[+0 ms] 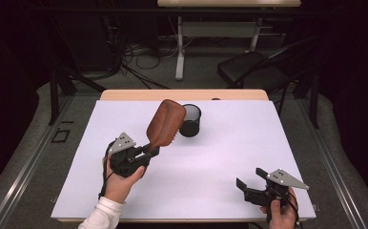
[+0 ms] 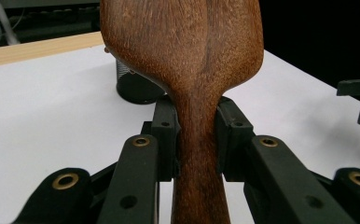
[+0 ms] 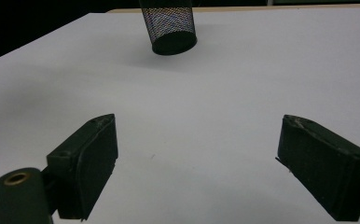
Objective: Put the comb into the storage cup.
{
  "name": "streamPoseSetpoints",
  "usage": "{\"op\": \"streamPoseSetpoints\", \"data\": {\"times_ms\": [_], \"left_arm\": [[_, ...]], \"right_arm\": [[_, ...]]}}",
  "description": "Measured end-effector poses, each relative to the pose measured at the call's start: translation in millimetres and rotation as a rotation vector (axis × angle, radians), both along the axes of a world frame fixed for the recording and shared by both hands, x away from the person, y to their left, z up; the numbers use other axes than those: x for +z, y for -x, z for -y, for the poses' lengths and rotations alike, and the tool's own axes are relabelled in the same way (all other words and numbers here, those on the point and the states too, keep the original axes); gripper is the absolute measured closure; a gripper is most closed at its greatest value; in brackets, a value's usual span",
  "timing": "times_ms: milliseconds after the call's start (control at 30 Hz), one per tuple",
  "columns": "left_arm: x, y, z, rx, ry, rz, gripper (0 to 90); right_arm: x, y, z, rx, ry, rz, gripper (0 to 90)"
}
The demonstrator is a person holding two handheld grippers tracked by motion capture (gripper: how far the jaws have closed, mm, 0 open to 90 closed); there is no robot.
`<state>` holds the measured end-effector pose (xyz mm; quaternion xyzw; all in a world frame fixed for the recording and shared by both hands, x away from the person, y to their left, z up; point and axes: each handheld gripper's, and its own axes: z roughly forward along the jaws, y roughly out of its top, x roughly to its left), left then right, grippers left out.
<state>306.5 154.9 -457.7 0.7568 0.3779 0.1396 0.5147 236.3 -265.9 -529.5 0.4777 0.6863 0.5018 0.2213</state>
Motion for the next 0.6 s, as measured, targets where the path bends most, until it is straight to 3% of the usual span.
{"op": "streamPoseSetpoints", "data": {"times_ms": [333,600], "left_arm": [[3.6,-4.5,11.9,-0.022,0.009,0.016,72.2],[7.1,-6.8,22.9,-0.056,0.026,0.027,72.2]], "right_arm": [[4.0,-1.9,-2.3,0.008,-0.015,-0.004,11.5],[19.3,-8.2,-14.4,0.054,-0.035,0.003,2.0]]}}
